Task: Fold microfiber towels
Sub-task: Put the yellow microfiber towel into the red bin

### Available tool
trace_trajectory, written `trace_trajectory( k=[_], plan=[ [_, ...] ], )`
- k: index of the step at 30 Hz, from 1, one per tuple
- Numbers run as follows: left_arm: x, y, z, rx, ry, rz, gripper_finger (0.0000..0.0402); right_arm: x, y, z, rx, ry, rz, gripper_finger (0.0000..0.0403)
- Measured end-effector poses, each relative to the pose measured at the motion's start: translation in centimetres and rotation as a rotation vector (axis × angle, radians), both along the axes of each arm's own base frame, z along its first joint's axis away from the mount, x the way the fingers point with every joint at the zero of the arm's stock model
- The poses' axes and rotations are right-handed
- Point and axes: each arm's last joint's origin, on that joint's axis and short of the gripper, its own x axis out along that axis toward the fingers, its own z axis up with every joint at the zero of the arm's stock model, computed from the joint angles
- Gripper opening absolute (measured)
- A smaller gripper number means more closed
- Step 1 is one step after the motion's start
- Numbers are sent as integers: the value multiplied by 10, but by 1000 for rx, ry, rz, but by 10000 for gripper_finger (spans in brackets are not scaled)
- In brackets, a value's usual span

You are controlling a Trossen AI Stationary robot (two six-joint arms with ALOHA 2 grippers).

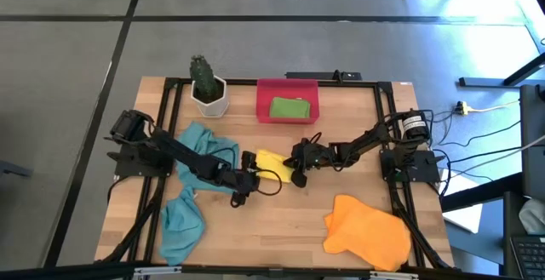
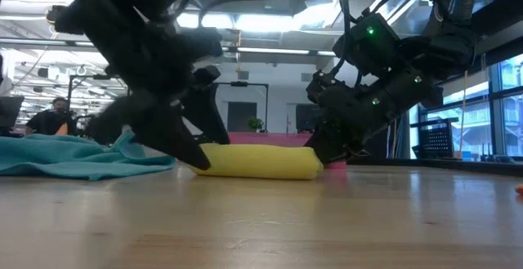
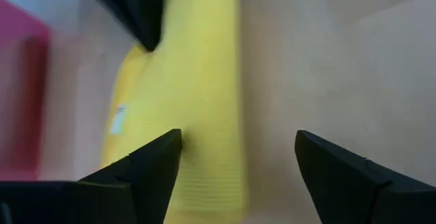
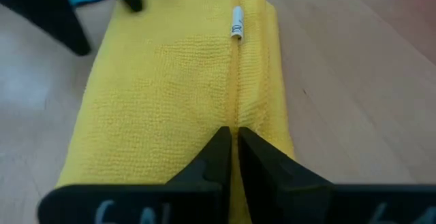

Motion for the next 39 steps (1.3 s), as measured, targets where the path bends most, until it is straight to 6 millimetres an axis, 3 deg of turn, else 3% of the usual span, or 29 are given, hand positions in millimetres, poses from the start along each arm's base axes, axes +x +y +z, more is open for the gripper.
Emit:
trace_trajectory(
  k=[6, 13, 18, 28, 32, 39],
  plan=[
    [12, 6, -16, 98, 33, 40, 286, 0, 0, 0, 0, -1, 0, 33],
    [14, 4, -28, 261, 69, 31, 265, 0, 0, 0, 0, -1, 0, 33],
    [12, 2, -28, 350, 100, -24, 206, 0, 0, 0, 0, -2, 0, 33],
    [11, 2, -29, 357, 111, -41, 16, 1, 0, 1, -33, -22, 15, 33],
    [12, 2, -29, 354, 106, -39, 8, 1, 0, 8, -74, -43, 39, 33],
    [11, 2, -25, 311, 77, -6, 2, 0, 7, 41, -178, -132, 121, 33]
  ],
)
